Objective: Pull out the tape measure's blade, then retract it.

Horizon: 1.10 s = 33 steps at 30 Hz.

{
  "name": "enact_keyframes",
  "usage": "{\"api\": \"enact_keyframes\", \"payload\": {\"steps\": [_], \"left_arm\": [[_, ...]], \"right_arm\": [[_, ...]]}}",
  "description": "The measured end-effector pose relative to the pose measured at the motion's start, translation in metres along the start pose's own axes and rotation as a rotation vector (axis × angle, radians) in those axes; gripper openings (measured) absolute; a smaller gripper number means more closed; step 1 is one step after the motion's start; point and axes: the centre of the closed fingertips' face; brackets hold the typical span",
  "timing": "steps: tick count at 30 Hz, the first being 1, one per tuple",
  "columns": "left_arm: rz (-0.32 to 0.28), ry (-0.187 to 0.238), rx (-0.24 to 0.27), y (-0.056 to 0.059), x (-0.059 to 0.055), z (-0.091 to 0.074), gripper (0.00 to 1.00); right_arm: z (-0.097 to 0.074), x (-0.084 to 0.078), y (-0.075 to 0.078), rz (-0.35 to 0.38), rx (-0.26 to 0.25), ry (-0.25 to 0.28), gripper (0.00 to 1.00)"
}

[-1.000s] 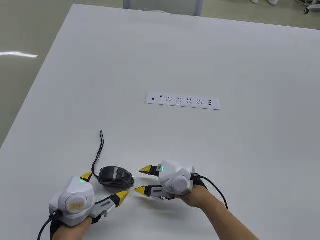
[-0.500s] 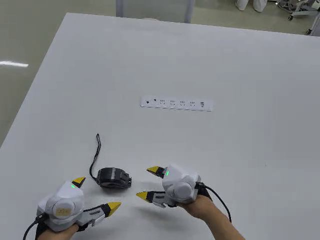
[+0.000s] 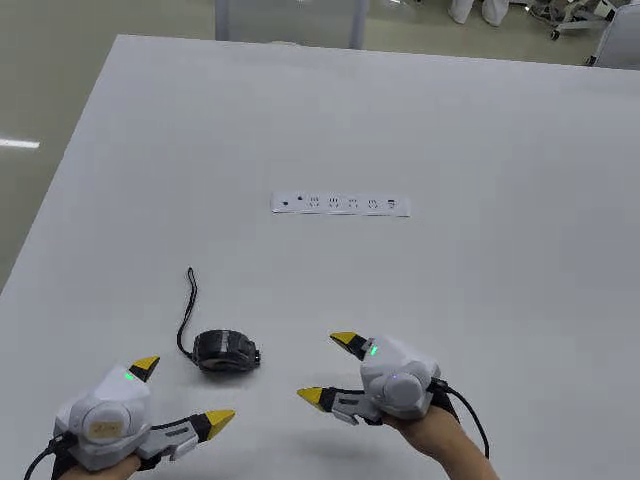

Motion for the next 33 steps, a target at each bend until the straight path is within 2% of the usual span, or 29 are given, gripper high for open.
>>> {"api": "enact_keyframes", "payload": {"steps": [8,14,26,33], "left_arm": [[-0.009,0.017,0.012,-0.005,0.003,-0.016,0.88],[-0.01,0.025,0.02,-0.004,0.002,-0.027,0.91],[-0.014,0.038,0.022,0.002,0.001,-0.049,0.95],[0.008,0.036,0.014,0.008,-0.002,-0.062,0.97]], "right_arm": [[-0.027,-0.011,-0.007,0.033,-0.06,0.001,0.63],[-0.045,-0.015,-0.011,0.057,-0.094,0.009,0.67],[-0.079,-0.023,-0.027,0.096,-0.149,0.017,0.74],[-0.099,-0.025,-0.037,0.112,-0.174,0.041,0.78]]}}
Point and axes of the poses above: the centre of the closed fingertips' face, and the gripper's own axes: z roughly forward along the fingers, y roughly to its right, x roughly out of its top, and after that the axes turned 14 degrees about x, right-handed
